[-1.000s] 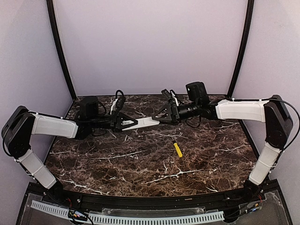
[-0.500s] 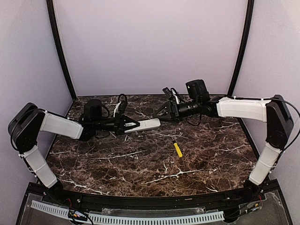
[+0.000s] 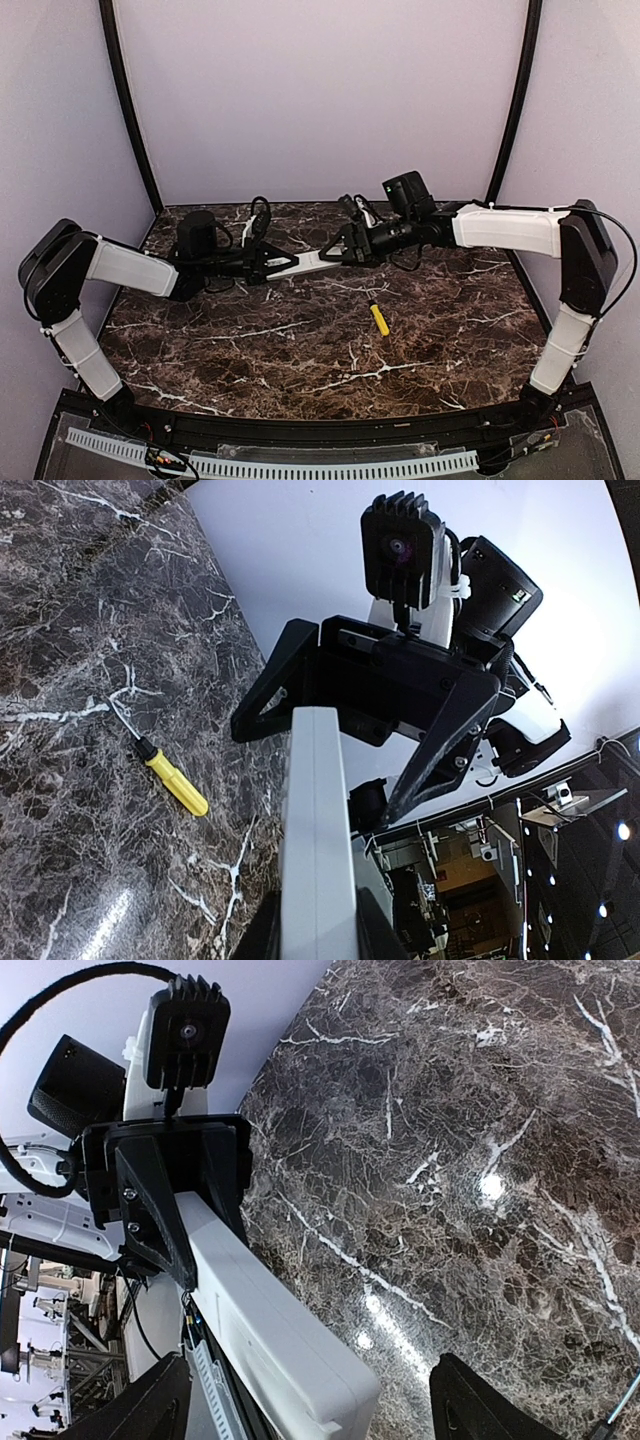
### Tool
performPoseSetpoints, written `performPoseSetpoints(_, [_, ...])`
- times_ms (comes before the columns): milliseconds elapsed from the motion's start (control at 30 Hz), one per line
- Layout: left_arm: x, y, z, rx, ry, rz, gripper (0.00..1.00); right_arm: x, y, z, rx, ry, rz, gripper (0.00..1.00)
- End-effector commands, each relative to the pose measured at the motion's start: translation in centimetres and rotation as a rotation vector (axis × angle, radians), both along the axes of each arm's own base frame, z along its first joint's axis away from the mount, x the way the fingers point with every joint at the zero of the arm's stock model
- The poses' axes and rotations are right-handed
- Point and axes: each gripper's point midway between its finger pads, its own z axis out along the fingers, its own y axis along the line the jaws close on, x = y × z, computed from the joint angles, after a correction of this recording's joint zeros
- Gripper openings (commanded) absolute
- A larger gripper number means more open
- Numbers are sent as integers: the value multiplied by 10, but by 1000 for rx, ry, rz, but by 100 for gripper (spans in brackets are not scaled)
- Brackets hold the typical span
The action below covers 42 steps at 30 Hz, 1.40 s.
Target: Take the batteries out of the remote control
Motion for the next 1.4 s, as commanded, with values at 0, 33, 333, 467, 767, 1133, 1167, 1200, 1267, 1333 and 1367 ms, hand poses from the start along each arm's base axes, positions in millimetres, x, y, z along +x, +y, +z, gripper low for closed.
performPoseSetpoints(0, [-2,-3,11,-34,-39,-16,0,0,7,0,-9,-21,18,81])
performPoseSetpoints(33, [-2,-3,11,-36,-35,-17,0,-1,8,0,-9,-21,21,79])
performPoseSetpoints(333, [-5,-2,11,-43,-32,-24,0,2,8,-1,-15,-40,8,67])
performPoseSetpoints(467, [-7,-1,11,-44,-32,-25,0,2,7,1,-11,-46,8,61])
performPoseSetpoints(767, [-12,0,12,-40,-34,-42,0,-3,6,2,0,-46,24,47])
performPoseSetpoints(1133, [-16,2,20,-51,-52,-51,0,-14,1,0,6,-38,44,34])
performPoseSetpoints(1167, [-16,2,20,-49,-53,-49,0,-15,0,-1,5,-38,43,33])
performPoseSetpoints(1200, [-16,2,20,-48,-52,-48,0,-15,-1,-1,2,-38,40,33])
performPoseSetpoints(1267, [-16,3,19,-46,-51,-46,0,-15,-2,-2,-1,-41,36,33])
performPoseSetpoints(1333, [-17,3,19,-45,-52,-45,0,-15,-3,-1,-4,-44,32,33])
performPoseSetpoints(1367, [-17,3,19,-44,-52,-44,0,-15,-3,-2,-6,-46,31,33])
